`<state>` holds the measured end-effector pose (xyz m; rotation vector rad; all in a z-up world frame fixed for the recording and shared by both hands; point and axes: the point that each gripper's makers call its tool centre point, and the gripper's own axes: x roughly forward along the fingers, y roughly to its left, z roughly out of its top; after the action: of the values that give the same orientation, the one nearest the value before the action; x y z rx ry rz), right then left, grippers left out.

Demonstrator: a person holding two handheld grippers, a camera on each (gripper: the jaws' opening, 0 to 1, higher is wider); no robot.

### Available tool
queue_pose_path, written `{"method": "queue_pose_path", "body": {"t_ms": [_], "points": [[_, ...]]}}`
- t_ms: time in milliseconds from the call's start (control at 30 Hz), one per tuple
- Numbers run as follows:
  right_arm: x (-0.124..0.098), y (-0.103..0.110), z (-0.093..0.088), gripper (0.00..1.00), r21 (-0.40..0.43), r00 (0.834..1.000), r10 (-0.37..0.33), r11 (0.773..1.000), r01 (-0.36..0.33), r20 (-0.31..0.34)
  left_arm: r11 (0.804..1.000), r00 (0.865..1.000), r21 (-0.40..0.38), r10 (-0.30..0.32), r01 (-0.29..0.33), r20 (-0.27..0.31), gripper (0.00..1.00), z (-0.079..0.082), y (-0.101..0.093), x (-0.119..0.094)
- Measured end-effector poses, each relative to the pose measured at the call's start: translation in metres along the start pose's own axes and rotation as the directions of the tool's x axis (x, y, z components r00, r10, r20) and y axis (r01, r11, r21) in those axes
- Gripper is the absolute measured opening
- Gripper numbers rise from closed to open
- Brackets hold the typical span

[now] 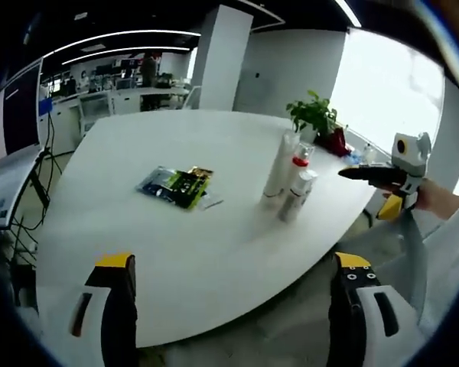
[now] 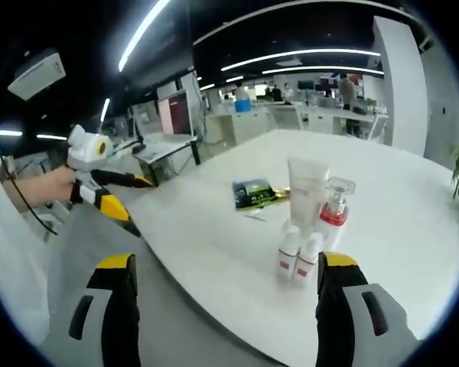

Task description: Arrange the skincare products in the storage area until every visible bottle or jar stands upright without overlapping.

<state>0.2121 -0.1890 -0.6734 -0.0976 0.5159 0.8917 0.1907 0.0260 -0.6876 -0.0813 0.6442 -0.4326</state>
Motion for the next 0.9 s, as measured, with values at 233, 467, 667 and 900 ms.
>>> {"method": "queue_pose_path", "body": {"t_ms": [233, 467, 667, 900], "points": [[0.001, -0.001, 0.000, 0.97, 0.002, 1.000, -0.012, 1.000, 0.012, 0.002, 1.000, 1.000, -0.011, 0.001, -0.001, 0.008, 0.99, 0.000, 0.001, -0.001], [0.000, -0.001, 0.000, 0.98, -0.023, 1.000, -0.024, 0.999, 0.025, 0.016, 1.000, 1.000, -0.001, -0.001, 0.001, -0.015, 0.99, -0.003, 0.001, 0.000], [0.000, -0.004, -0.002, 0.97, -0.040, 0.999, -0.033, 0.999, 0.033, 0.017, 1.000, 0.999, 0.008, -0.007, 0.008, -0.033, 0.99, -0.005, 0.004, 0.006], [0.001, -0.002, -0.003, 0.96, -0.044, 0.999, -0.030, 0.999, 0.031, 0.010, 1.000, 0.999, 0.013, -0.009, 0.009, -0.049, 0.99, -0.004, 0.004, 0.011]]}}
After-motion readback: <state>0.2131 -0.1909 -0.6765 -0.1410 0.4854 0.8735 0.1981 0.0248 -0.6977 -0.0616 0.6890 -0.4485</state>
